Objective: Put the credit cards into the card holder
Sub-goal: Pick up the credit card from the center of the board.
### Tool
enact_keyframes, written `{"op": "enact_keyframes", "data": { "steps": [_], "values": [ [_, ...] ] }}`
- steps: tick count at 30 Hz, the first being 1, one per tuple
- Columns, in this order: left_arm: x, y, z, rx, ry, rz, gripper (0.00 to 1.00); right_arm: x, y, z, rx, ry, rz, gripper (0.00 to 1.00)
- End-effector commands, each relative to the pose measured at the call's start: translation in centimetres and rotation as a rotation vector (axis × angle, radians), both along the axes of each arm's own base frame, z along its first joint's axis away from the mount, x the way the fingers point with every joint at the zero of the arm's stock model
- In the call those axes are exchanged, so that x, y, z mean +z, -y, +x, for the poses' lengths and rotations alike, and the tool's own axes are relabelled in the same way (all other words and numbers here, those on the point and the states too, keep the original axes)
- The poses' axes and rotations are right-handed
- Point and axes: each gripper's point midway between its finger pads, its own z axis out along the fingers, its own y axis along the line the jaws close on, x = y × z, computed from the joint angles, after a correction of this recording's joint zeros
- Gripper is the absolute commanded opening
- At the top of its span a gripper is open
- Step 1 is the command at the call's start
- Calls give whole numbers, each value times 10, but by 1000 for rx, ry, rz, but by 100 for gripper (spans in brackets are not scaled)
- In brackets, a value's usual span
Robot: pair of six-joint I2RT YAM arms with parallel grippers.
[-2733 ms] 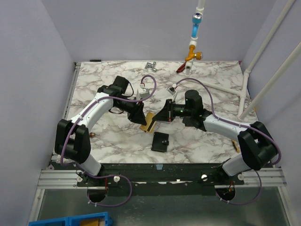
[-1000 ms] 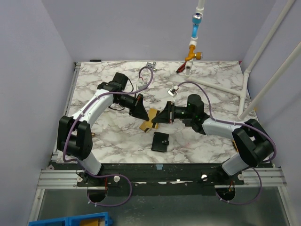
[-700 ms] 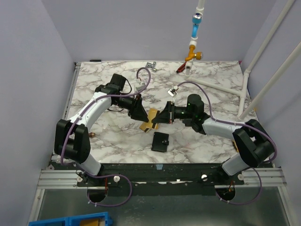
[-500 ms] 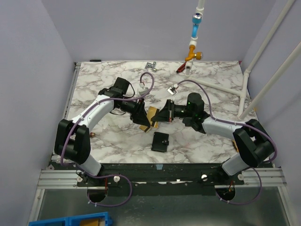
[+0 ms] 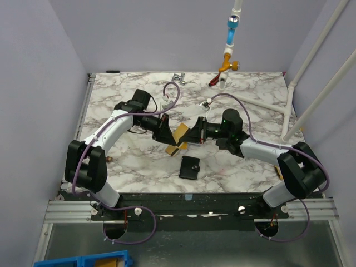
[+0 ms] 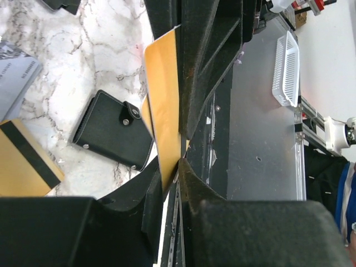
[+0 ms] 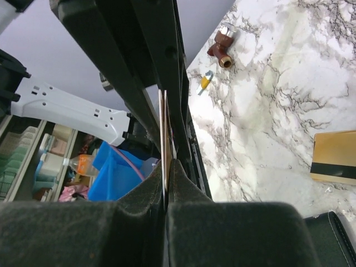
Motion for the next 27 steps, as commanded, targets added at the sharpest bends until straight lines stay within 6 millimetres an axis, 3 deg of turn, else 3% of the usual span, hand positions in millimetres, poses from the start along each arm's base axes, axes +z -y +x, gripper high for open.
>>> {"op": "enact_keyframes", "data": {
  "steps": [1, 8, 16, 27],
  "values": [
    [12, -4, 15, 7, 78, -40, 17, -8, 4, -19, 56, -21, -36, 4],
    [9, -5, 17, 13, 79, -33, 16, -8, 4, -25, 94, -26, -29, 3],
    [10, -11, 34, 57, 83, -27, 0, -15, 8, -37, 158, -50, -50, 4],
    [20, -18, 44, 100, 14, -81, 0, -23, 10, -37, 141, -67, -88, 6]
  ]
}}
